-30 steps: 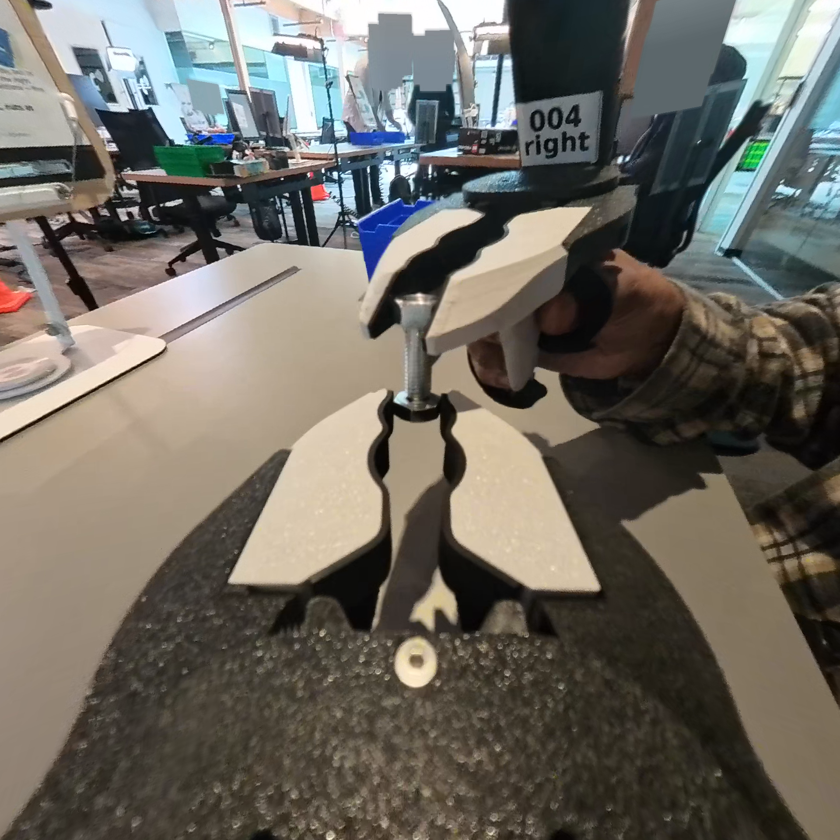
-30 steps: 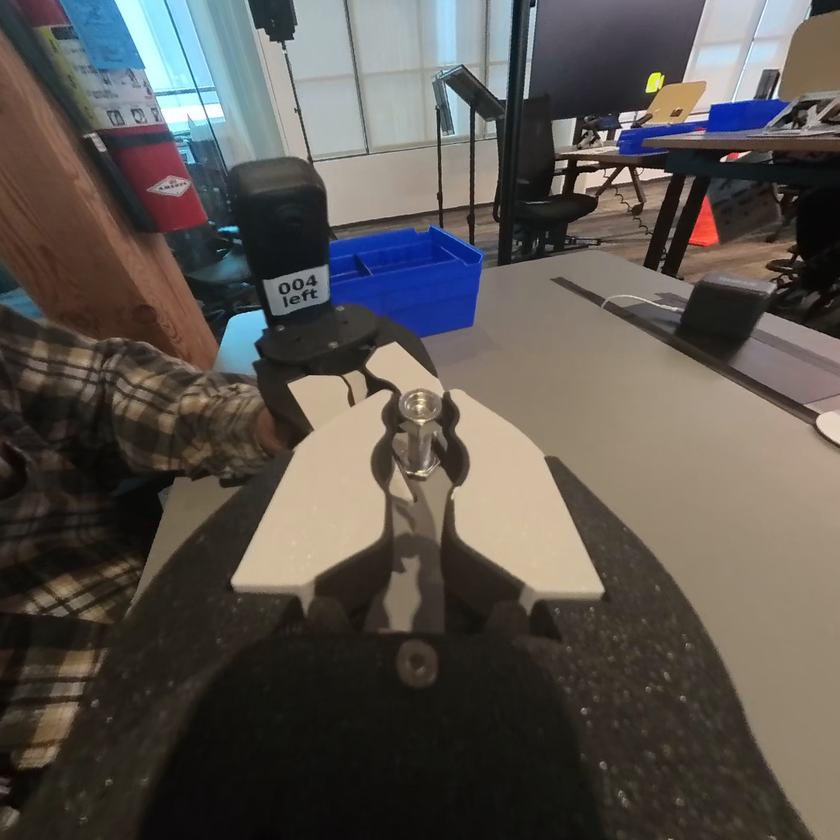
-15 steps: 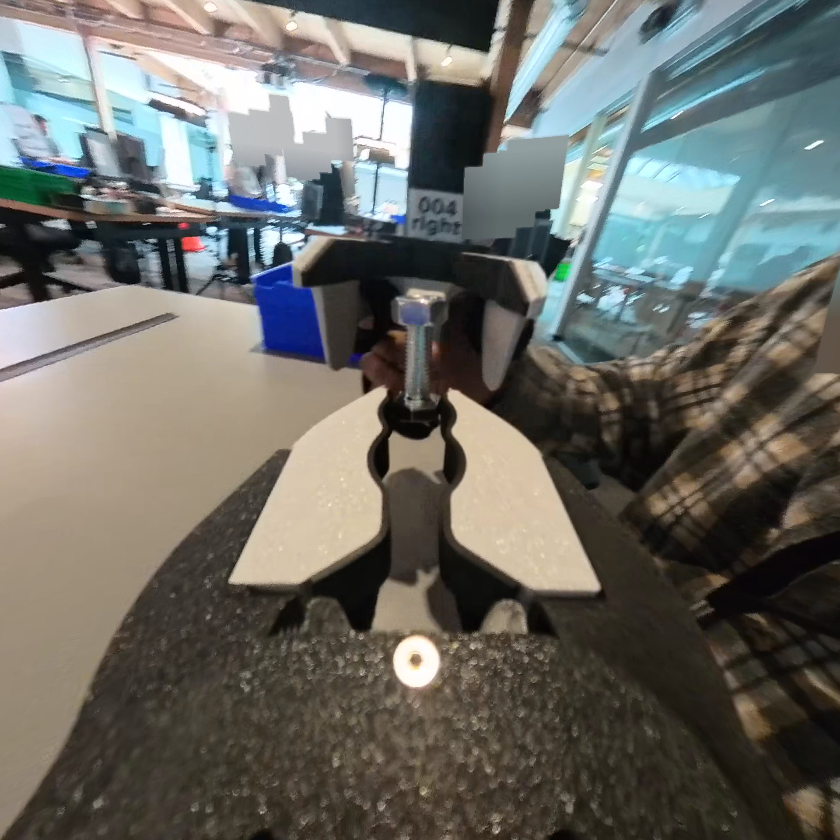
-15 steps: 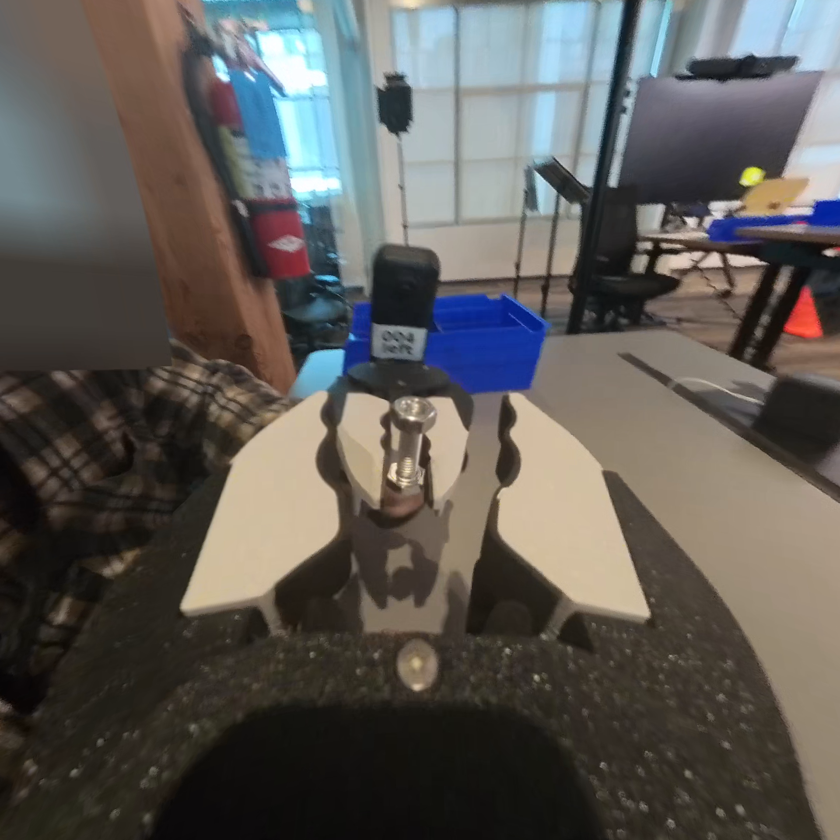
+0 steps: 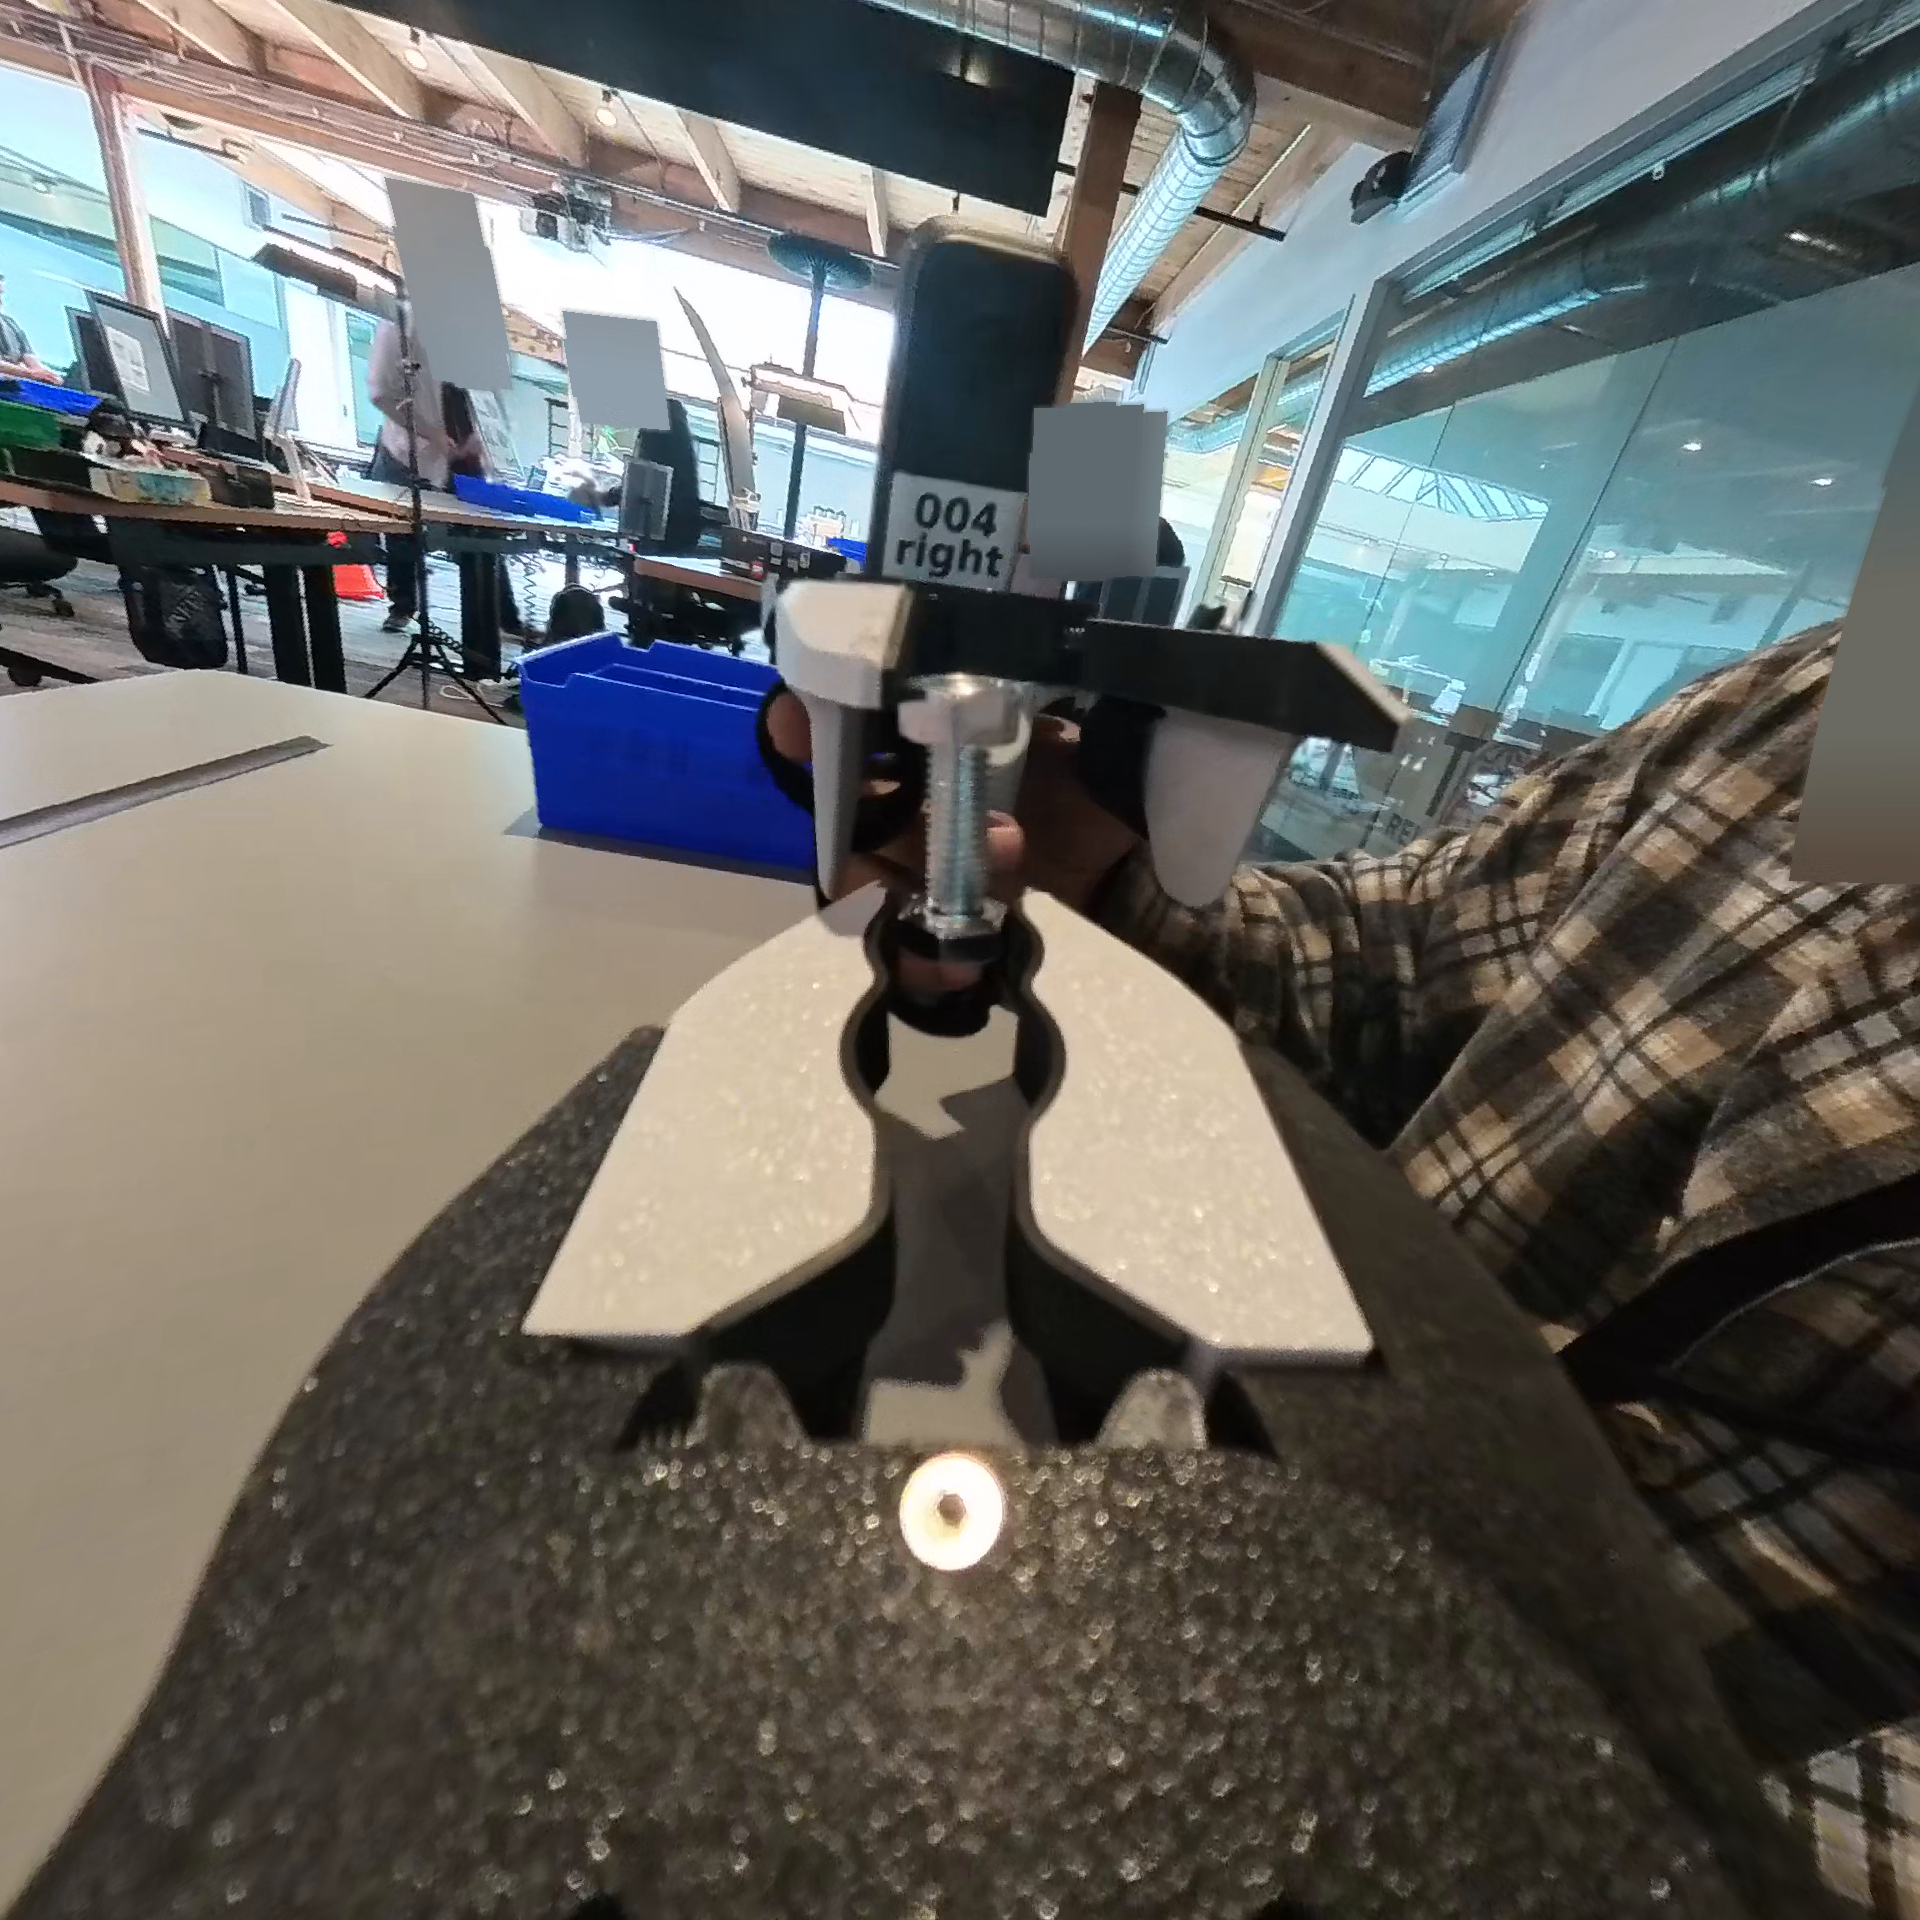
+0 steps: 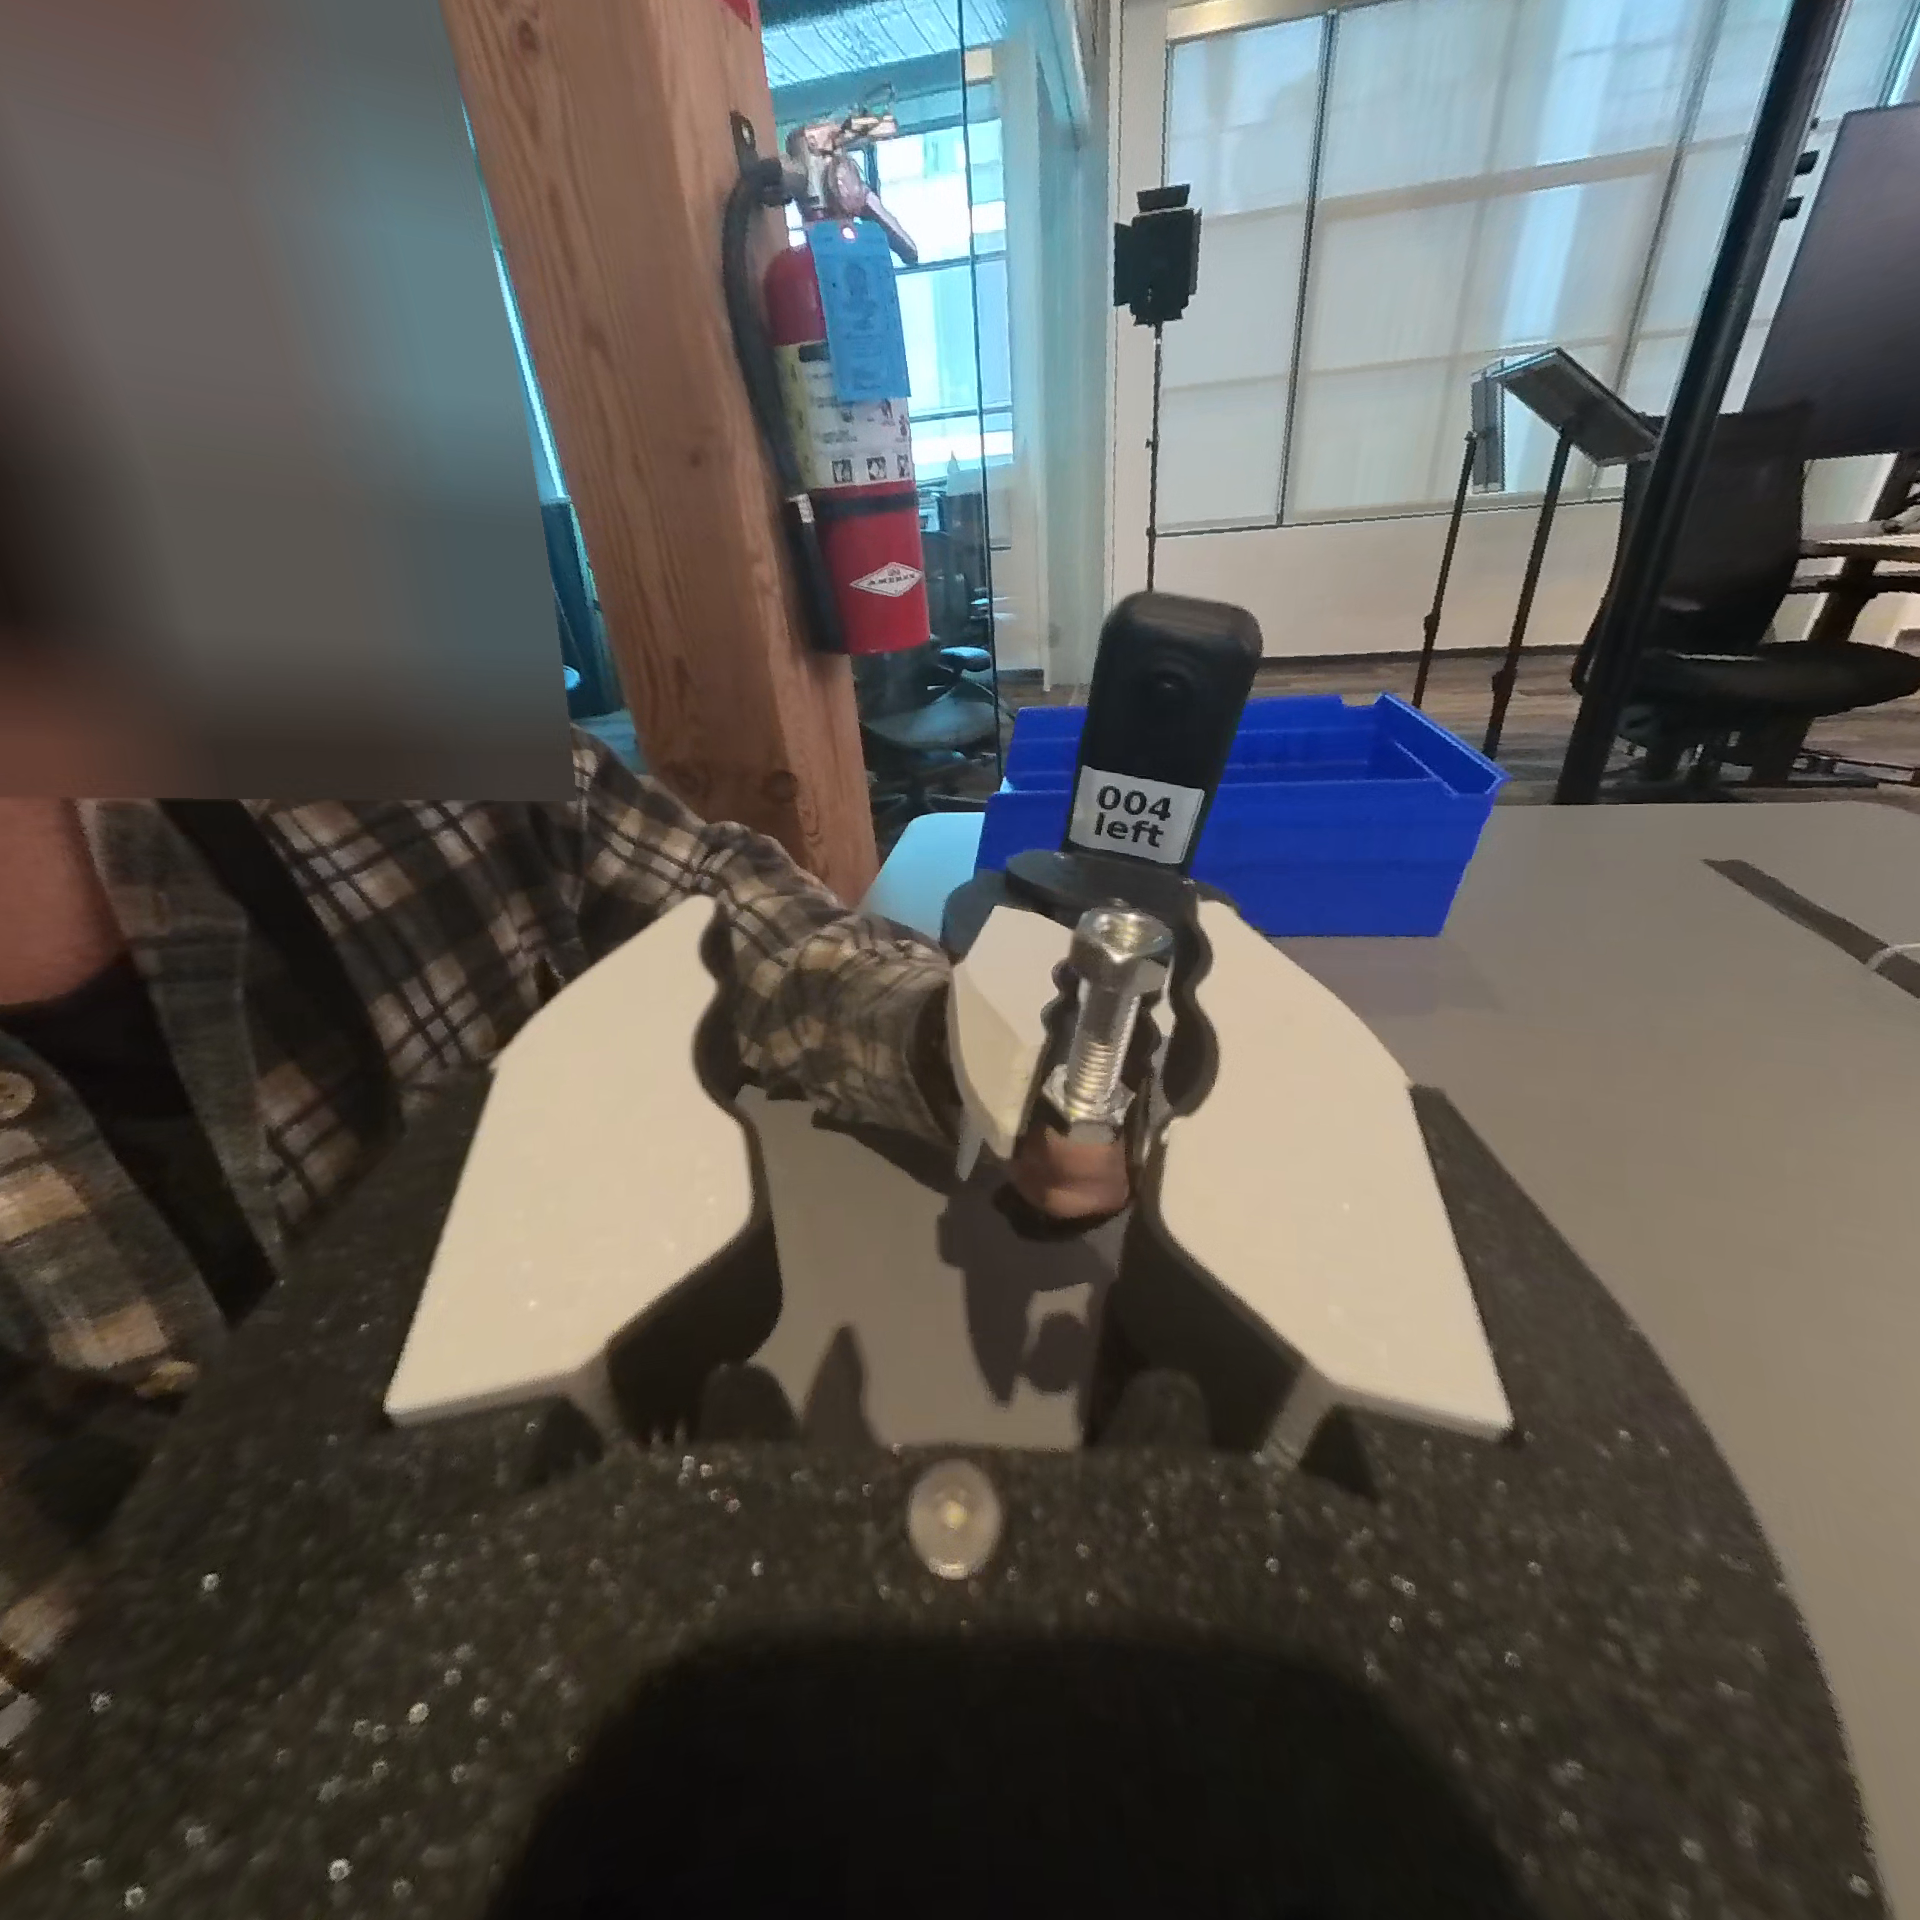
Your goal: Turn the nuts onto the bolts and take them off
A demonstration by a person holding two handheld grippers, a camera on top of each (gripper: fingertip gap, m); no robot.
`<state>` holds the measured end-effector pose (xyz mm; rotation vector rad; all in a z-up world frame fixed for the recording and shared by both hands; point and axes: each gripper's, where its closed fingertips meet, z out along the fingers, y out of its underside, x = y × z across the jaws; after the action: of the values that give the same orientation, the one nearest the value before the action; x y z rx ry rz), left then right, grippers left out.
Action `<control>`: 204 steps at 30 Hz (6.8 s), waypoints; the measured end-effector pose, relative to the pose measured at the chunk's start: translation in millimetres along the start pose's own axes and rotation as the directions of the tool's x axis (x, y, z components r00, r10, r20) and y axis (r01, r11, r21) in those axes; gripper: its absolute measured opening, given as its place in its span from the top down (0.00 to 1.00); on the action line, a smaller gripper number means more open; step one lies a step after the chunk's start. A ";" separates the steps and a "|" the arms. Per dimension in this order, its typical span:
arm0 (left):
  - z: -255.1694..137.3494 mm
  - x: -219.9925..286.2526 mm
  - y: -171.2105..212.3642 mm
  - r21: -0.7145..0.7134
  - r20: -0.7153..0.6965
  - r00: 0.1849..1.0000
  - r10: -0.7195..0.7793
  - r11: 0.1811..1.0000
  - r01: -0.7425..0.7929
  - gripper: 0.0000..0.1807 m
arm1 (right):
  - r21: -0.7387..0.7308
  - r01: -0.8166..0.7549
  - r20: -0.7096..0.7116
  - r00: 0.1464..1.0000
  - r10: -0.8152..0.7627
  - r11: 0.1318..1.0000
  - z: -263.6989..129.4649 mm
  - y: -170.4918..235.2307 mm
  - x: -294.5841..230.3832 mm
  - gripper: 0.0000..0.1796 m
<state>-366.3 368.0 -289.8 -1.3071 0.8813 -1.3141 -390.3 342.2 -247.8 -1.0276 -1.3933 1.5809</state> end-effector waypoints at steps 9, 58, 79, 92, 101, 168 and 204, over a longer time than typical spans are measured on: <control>0.6 0.8 0.7 -0.010 0.007 1.000 0.015 1.000 -0.015 0.90 | -0.044 0.020 -0.008 1.000 -0.021 0.999 3.0 3.4 -0.6 0.57; -2.6 -4.1 -2.6 -0.017 0.077 0.995 0.059 0.998 -0.057 0.90 | -0.074 0.038 -0.041 0.998 -0.041 0.997 0.9 4.0 1.9 0.55; -2.9 -7.2 -2.1 -0.025 0.095 0.994 0.057 0.998 -0.055 0.90 | -0.059 0.036 -0.073 0.997 -0.040 0.998 -4.2 2.1 6.6 0.53; -1.6 -7.5 0.0 -0.033 0.099 0.994 0.055 0.998 -0.052 0.90 | -0.063 0.041 -0.061 0.997 -0.045 0.997 0.7 3.8 4.6 0.52; -1.1 -7.0 1.2 -0.039 0.087 0.995 0.045 0.998 -0.041 0.90 | -0.064 0.061 -0.097 0.993 -0.067 0.996 -5.7 2.2 4.7 0.52; 0.6 -7.4 2.3 -0.052 0.108 0.992 0.063 0.997 -0.058 0.90 | -0.041 0.013 -0.098 0.995 -0.017 0.999 2.9 12.5 3.7 0.45; -3.3 -16.0 1.2 -0.049 0.133 0.991 0.028 0.999 -0.021 0.90 | -0.060 0.057 -0.191 0.979 -0.068 0.997 -11.4 18.3 -19.0 0.41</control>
<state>-371.4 382.7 -294.9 -1.4001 0.8366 -1.1780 -373.4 327.1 -265.4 -1.1268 -1.3283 1.3664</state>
